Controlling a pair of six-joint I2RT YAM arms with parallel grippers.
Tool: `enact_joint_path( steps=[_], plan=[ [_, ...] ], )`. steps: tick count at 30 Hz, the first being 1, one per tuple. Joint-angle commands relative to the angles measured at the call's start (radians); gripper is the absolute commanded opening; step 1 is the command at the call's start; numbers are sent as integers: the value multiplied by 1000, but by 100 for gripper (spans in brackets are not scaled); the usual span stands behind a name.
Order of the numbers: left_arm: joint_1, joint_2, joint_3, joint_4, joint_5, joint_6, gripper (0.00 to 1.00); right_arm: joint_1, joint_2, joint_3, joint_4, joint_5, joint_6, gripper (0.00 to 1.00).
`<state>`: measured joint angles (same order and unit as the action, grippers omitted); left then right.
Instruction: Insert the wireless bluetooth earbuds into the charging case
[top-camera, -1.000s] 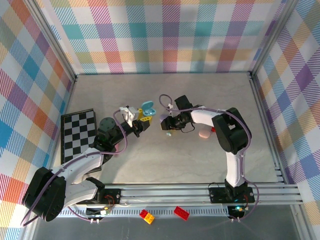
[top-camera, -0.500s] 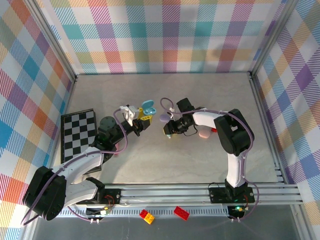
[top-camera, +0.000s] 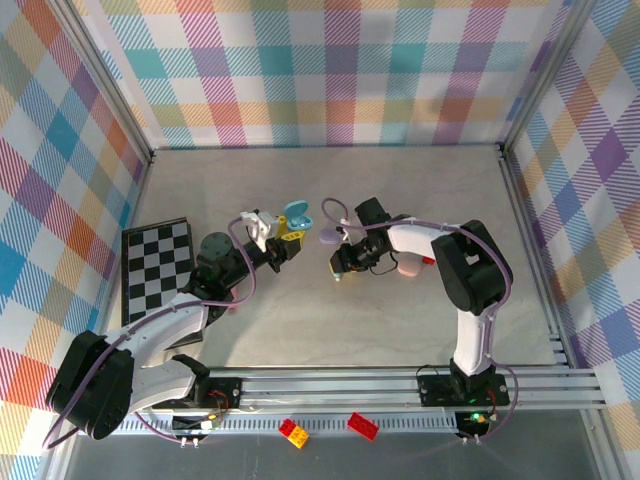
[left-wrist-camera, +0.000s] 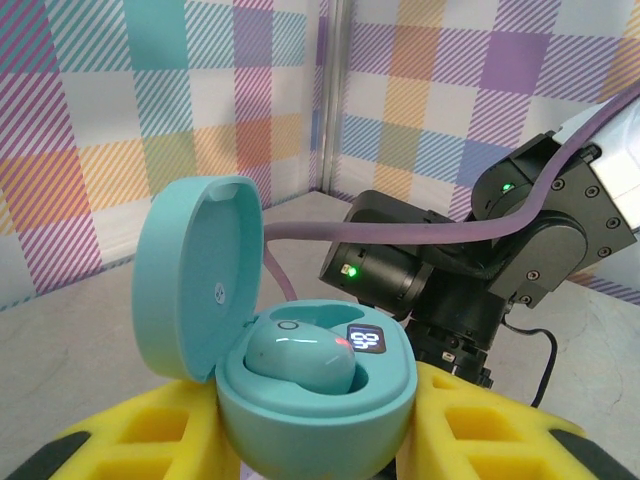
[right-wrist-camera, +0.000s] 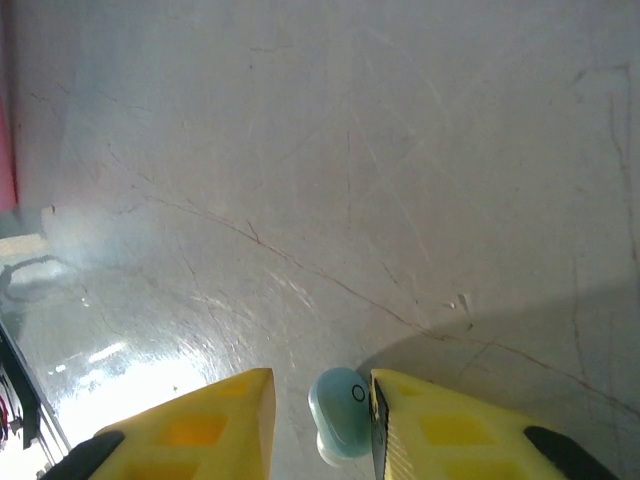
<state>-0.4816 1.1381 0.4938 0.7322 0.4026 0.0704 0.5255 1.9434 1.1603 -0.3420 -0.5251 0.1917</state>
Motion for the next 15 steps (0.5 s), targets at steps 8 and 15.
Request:
enact_joint_path(
  steps=[8,15],
  plan=[
    [6,13,35,27,24,-4,37,9,-1,-16,-37,1,-46,32],
    [6,22,35,33,25,-7,37,25,-10,-25,-62,41,-74,28]
  ],
)
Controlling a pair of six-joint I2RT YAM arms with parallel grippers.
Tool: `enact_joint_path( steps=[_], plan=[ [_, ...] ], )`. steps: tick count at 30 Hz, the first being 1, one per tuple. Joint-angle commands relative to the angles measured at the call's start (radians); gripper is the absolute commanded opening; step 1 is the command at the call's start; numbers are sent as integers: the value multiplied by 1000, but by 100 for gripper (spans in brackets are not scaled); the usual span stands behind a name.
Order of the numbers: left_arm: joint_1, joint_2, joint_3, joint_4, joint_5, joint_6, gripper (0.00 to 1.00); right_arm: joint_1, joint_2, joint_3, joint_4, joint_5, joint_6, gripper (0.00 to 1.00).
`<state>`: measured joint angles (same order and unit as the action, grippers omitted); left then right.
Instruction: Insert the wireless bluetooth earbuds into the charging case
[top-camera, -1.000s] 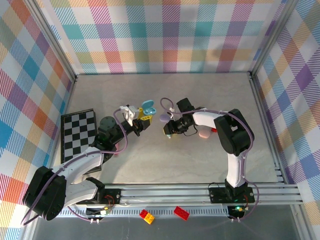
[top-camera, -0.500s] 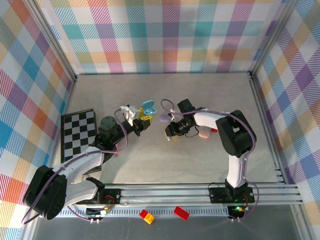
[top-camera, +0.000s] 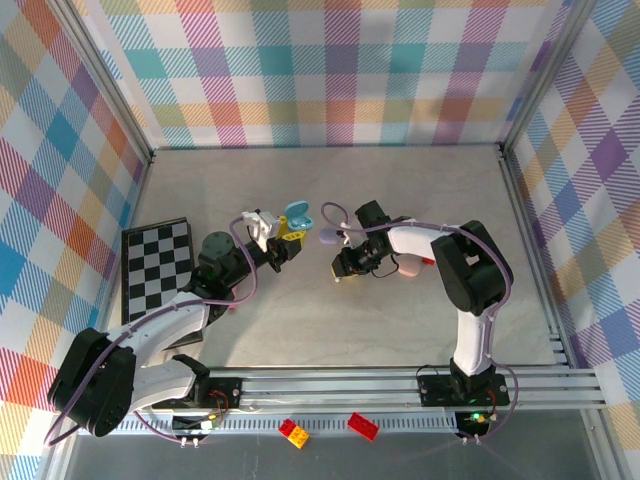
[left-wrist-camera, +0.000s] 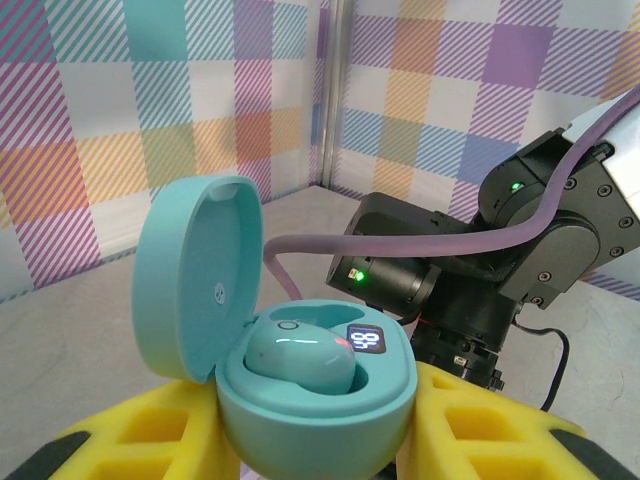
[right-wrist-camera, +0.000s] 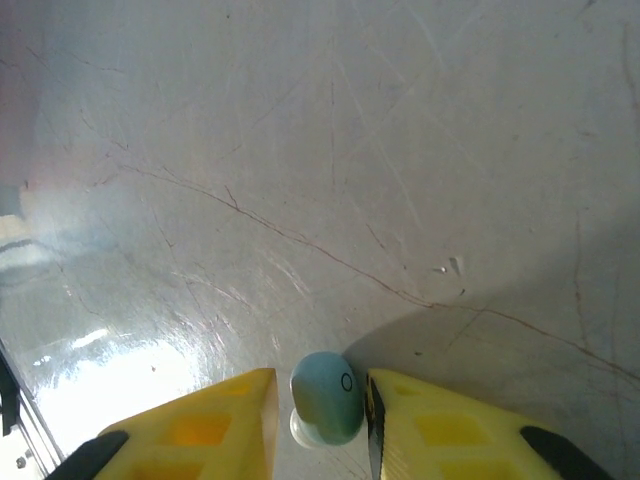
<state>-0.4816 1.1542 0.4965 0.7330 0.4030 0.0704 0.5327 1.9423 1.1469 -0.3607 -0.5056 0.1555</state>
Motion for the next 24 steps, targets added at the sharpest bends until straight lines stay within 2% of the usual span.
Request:
enact_joint_path(
  steps=[1,6,11,18,24],
  plan=[
    [6,7,33,35,25,-8,37,19,-7,-10,-47,36,-39,27],
    [6,6,34,34,25,-8,37,27,-5,-6,-58,97,-42,23],
    [6,5,27,30,20,-6,37,30,-74,-33,-28,161,-27,20],
    [-22,10,36,-18,8,67,36,30,-273,-93,12,282,4,20],
    [-52,50,47,-19,-24,118,35,35,-485,-73,-74,369,4,20]
  ],
)
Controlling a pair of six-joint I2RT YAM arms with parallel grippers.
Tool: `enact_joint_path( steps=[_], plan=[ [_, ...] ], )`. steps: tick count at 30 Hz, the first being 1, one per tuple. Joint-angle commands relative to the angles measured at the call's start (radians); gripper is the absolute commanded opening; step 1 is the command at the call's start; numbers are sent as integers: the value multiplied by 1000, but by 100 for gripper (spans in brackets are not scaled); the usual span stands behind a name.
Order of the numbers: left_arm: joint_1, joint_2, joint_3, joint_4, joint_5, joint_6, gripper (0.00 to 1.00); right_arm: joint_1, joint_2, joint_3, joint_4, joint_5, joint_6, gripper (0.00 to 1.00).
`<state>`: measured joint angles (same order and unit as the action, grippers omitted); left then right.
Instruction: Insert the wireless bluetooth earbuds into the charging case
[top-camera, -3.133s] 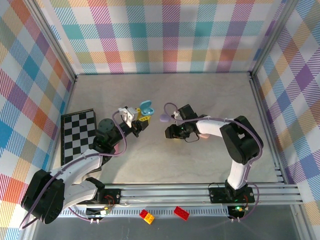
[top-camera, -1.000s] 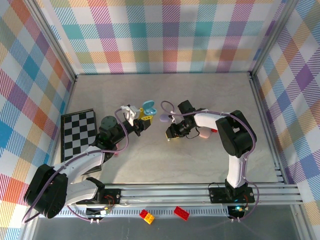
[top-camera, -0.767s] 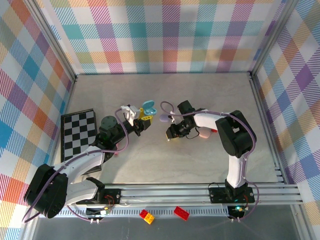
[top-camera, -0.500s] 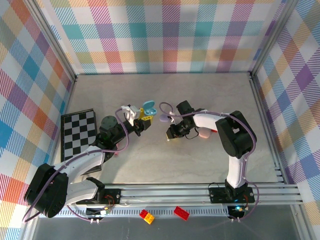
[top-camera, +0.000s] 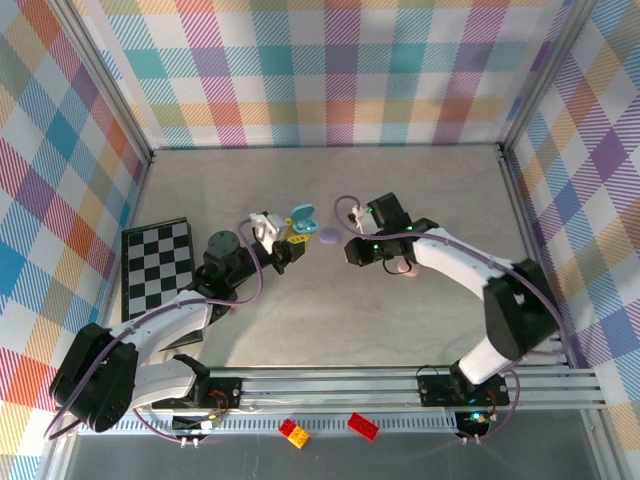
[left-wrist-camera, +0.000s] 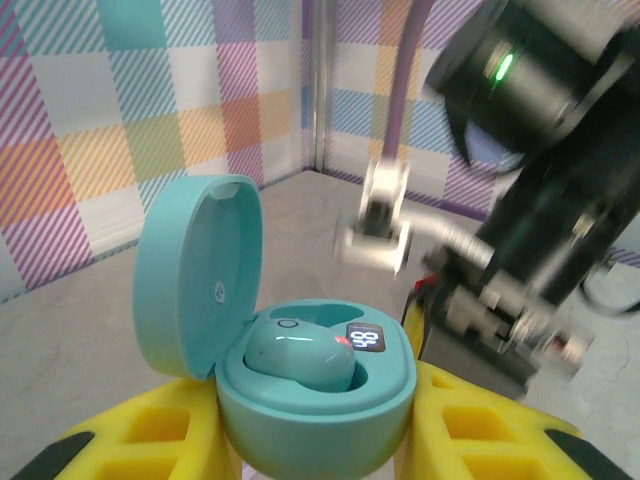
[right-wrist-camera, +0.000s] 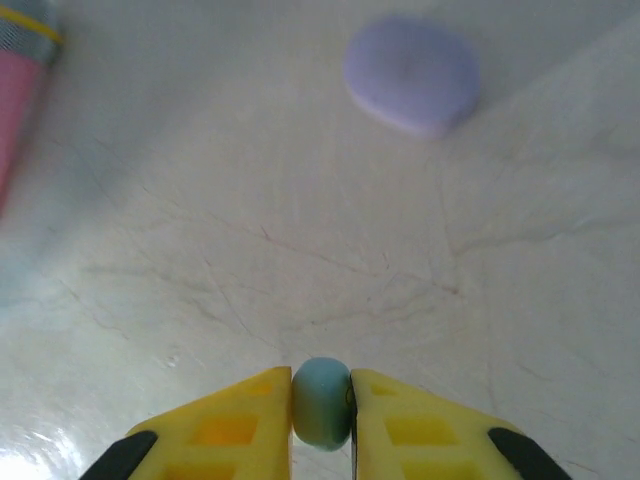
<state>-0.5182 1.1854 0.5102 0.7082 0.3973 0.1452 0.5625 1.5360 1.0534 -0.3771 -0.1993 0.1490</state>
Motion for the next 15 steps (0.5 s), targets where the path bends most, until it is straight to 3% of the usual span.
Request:
enact_joint_path(
  steps=[1,7,15],
  plan=[
    [-20,27,38,4,-23,50,35,8,-104,36,-85,77,12,20],
    [-62,90,73,-2,-42,96,35,69,-214,148,-201,148,-12,20],
    [-84,120,102,-14,-12,105,34,157,-183,291,-251,189,-67,20]
  ],
)
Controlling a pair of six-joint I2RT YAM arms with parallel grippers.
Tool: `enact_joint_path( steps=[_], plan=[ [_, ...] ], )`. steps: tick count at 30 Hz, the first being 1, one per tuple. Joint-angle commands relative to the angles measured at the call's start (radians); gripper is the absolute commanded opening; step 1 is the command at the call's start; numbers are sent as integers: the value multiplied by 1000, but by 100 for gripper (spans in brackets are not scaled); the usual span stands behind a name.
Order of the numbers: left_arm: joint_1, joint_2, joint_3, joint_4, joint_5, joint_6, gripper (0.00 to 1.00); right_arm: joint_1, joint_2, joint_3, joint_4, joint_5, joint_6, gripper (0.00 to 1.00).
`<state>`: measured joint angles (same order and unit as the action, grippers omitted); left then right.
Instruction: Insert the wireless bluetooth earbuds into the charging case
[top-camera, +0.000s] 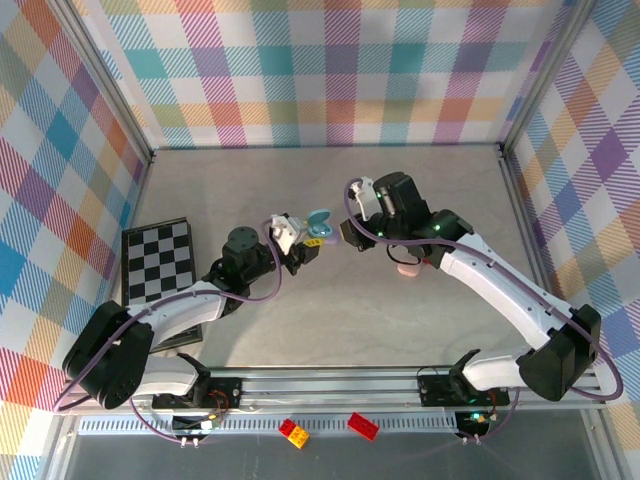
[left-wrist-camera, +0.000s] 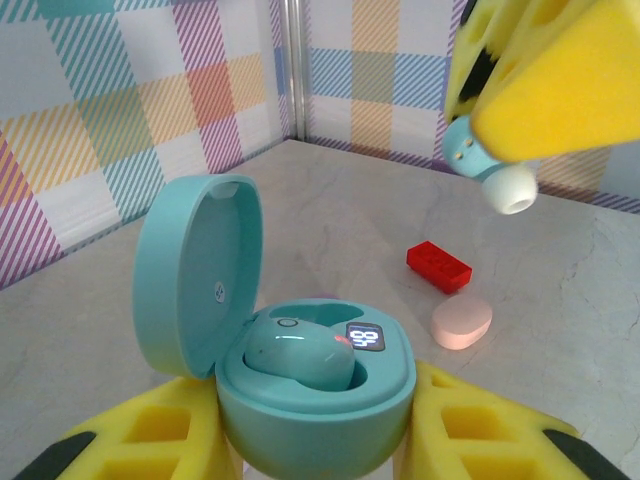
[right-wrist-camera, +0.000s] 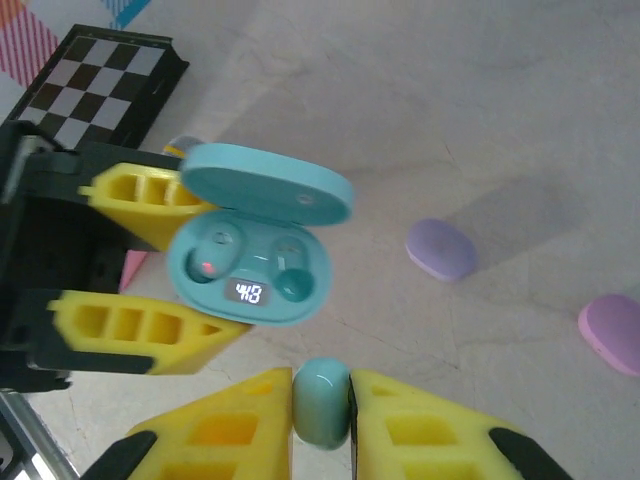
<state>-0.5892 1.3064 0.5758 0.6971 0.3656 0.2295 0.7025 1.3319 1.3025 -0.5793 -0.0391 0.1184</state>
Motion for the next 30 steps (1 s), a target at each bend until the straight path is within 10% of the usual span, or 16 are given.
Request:
enact_joint_path(
  steps=[1,30],
  plan=[
    [-14,-4,39,-12,26,23,34,20,30,52,-53,30,-42,20],
    [-17,-27,50,-26,131,11,32,32,133,74,-36,37,-69,20]
  ],
)
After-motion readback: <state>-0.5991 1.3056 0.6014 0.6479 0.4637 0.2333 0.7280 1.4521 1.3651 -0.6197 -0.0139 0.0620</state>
